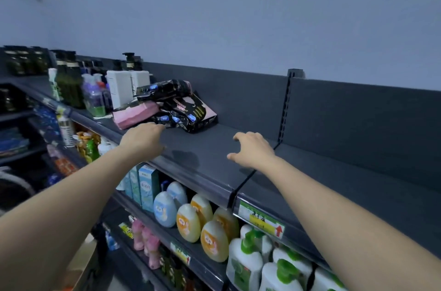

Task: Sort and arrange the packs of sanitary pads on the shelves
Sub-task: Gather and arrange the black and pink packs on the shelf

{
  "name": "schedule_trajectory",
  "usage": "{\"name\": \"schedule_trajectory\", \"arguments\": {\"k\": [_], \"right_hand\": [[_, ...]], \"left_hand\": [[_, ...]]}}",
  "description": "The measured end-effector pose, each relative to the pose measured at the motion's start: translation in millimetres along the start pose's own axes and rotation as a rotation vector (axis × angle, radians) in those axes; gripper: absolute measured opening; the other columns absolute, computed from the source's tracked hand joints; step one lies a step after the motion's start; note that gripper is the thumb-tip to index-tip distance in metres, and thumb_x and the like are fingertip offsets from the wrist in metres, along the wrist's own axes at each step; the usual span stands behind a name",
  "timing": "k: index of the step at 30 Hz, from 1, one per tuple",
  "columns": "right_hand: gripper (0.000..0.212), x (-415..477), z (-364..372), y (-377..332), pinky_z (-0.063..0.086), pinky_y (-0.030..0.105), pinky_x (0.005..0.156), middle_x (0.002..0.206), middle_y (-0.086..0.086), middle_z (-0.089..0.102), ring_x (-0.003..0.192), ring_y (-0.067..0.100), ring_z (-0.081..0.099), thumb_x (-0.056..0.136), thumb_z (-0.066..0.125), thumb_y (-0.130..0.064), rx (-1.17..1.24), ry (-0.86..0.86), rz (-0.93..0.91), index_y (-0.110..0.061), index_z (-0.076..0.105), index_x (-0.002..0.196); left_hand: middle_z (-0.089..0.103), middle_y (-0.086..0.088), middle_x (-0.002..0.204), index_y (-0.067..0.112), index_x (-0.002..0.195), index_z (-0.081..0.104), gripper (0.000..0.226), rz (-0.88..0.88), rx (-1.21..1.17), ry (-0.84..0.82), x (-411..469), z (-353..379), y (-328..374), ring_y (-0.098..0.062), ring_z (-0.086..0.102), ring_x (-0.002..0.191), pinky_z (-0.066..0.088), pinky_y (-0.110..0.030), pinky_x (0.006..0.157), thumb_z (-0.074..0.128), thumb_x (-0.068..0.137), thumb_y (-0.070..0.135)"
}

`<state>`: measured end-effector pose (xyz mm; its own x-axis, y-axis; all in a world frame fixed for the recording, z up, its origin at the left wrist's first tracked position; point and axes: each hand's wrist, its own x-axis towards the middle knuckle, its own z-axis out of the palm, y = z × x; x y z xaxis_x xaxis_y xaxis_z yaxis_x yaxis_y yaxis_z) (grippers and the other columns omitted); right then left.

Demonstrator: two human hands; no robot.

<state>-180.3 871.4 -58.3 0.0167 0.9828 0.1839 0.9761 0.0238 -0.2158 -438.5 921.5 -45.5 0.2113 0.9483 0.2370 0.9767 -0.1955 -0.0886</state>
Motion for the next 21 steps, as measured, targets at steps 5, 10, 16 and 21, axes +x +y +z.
{"name": "schedule_trajectory", "arguments": {"k": [5, 10, 16, 21], "right_hand": [[0.059, 69, 16, -20, 0.043, 0.039, 0.097, 0.136, 0.003, 0.050, 0.131, 0.025, 0.038, 0.089, 0.062, -0.047, 0.015, 0.010, -0.084, -0.020, 0.046, 0.138], [0.055, 130, 35, -39, 0.042, 0.038, 0.096, 0.135, 0.002, 0.053, 0.129, 0.025, 0.043, 0.087, 0.064, -0.047, 0.011, 0.007, -0.170, -0.022, 0.051, 0.135], [0.049, 182, 66, -60, 0.045, 0.036, 0.089, 0.125, 0.003, 0.057, 0.122, 0.025, 0.049, 0.084, 0.067, -0.048, 0.029, 0.000, -0.197, -0.020, 0.058, 0.124], [0.054, 213, 88, -75, 0.043, 0.037, 0.093, 0.129, 0.005, 0.046, 0.124, 0.024, 0.042, 0.082, 0.069, -0.050, 0.001, 0.069, -0.176, -0.020, 0.054, 0.124]], "left_hand": [[0.055, -0.005, 0.131, 0.016, 0.132, 0.051, 0.049, -0.053, -0.010, 0.050, 49, 10, -23, -0.027, 0.055, 0.117, 0.050, -0.043, 0.092, 0.065, 0.088, 0.033], [0.046, -0.006, 0.138, 0.020, 0.139, 0.047, 0.055, -0.103, -0.060, 0.149, 96, 18, -45, -0.029, 0.046, 0.126, 0.044, -0.041, 0.096, 0.065, 0.088, 0.030], [0.038, -0.011, 0.141, 0.014, 0.137, 0.041, 0.060, -0.156, -0.081, 0.261, 145, 43, -73, -0.034, 0.041, 0.127, 0.042, -0.048, 0.098, 0.067, 0.084, 0.023], [0.039, -0.010, 0.138, 0.010, 0.127, 0.045, 0.054, -0.142, -0.123, 0.379, 185, 58, -95, -0.033, 0.042, 0.123, 0.039, -0.045, 0.094, 0.070, 0.080, 0.017]]}}
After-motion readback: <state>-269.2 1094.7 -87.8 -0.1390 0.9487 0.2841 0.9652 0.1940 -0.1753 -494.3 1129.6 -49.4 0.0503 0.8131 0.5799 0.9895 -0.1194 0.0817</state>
